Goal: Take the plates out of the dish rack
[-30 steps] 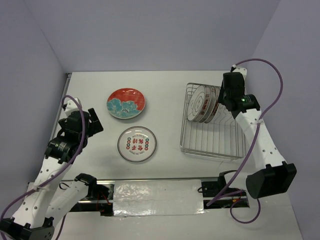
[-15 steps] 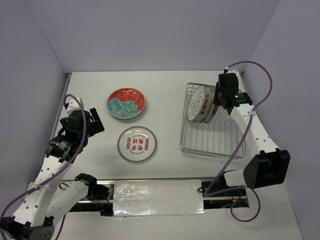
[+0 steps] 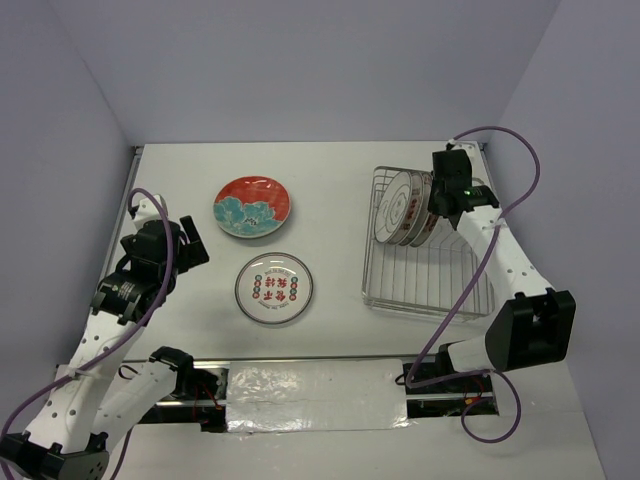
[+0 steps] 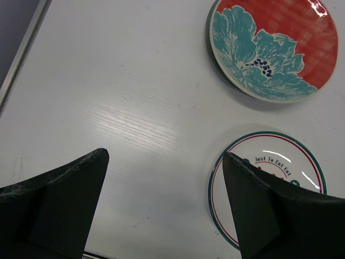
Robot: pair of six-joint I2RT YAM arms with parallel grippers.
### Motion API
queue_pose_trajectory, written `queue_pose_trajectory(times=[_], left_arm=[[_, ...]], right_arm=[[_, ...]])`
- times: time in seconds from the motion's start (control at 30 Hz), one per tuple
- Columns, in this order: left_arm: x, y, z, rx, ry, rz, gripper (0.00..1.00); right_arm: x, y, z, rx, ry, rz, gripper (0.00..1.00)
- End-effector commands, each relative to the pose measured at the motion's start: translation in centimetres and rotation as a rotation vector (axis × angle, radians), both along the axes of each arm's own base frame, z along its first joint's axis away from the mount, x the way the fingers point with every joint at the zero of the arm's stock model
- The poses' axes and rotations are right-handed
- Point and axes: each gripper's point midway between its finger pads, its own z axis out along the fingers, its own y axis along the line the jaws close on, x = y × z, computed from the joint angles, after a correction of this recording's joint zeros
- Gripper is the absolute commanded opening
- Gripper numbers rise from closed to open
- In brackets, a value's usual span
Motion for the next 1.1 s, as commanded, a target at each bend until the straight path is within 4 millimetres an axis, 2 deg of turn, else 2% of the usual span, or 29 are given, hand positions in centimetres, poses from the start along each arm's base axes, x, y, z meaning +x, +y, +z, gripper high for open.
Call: queue_pose_trajectory(times=[0.0,0.37,0.57,0.6,0.67,0.7,0.73,0.77,0.83,0.87,0.9,0.97,1.03,1.07], left_arm=[[0.6,0.0,1.0,0.002,-0.041,-0.008,1.00],[0.6,0.0,1.0,0.002,-0.041,-0.004,1.00],[0.5,0.1,0.9,0.003,-0.040,-0.001,0.99],[0.5,0.1,0.9,0.003,-0.042,-0.001,1.00],[0.5,0.1,1.0,0.003,-0.040,-0.001,1.00],[0.5,0.1,0.9,0.004,-0.039,-0.001,0.99],[0.5,0.1,0.9,0.004,-0.039,-0.001,1.00],[0.5,0.1,0.9,0.003,-0.039,0.001,1.00],[0.5,0.1,0.9,0.004,-0.037,-0.001,1.00],[0.6,0.0,1.0,0.002,-0.041,-0.004,0.99],[0.6,0.0,0.9,0.004,-0.036,-0.004,1.00],[0.7,-0.2,0.9,0.000,-0.035,-0.015,1.00],[1.0,-0.9,1.4,-0.010,-0.048,-0.057,1.00],[1.1,-2.4,1.7,-0.052,-0.055,-0.141,1.00]], right_arm=[[0.1,-1.5,2.6,-0.048,-0.084,-0.073,0.08],[-0.1,-2.3,6.1,-0.093,-0.117,-0.112,0.02],[-0.4,-3.1,10.0,-0.168,-0.133,-0.140,0.02],[-0.3,-3.3,11.8,-0.180,-0.162,-0.150,0.01],[-1.0,-4.1,13.0,-0.240,-0.135,-0.178,0.01],[-1.4,-4.1,14.7,-0.255,-0.151,-0.186,0.01],[-1.6,-4.2,15.6,-0.278,-0.155,-0.187,0.01],[-1.8,-4.4,17.5,-0.285,-0.191,-0.202,0.01],[-2.7,-4.5,19.3,-0.341,-0.190,-0.206,0.01],[-3.2,-4.6,21.4,-0.352,-0.230,-0.223,0.01],[-4.1,-5.1,22.3,-0.394,-0.224,-0.250,0.00],[-5.1,-4.4,25.3,-0.392,-0.285,-0.240,0.01],[-6.4,-3.9,26.9,-0.383,-0.328,-0.233,0.01],[-6.7,-2.6,27.8,-0.352,-0.367,-0.188,0.01]])
